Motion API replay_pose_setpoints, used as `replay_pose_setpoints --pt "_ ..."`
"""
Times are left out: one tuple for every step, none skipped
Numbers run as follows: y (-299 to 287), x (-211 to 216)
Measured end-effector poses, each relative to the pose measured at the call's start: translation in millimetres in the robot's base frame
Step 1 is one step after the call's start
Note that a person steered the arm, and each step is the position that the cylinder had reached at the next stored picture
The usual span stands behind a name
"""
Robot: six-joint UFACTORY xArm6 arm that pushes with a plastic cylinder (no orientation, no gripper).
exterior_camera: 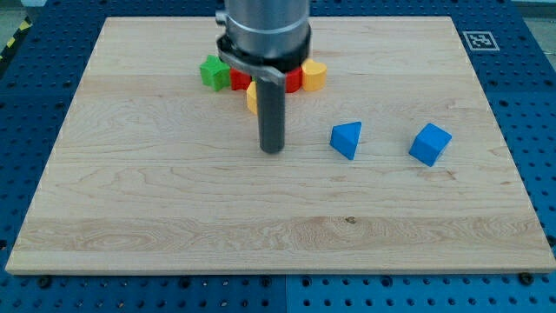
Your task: Push the blue triangle to the bottom right of the yellow hexagon
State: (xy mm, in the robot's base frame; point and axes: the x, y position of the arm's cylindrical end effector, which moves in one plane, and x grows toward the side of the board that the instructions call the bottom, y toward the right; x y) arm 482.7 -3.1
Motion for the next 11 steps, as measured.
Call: replay_pose_setpoints --pt "45.0 32.5" --pt "101.1 58.3" --pt "151.9 49.3" --pt "157.6 16.3" --pt "124.0 3.4" --pt "95.4 -5.8" --pt "135.2 -5.8" --pt "169.7 -19.2" --pt "151.6 -33.1" --pt "90.5 -32.3" --pt "68.5 -28.5"
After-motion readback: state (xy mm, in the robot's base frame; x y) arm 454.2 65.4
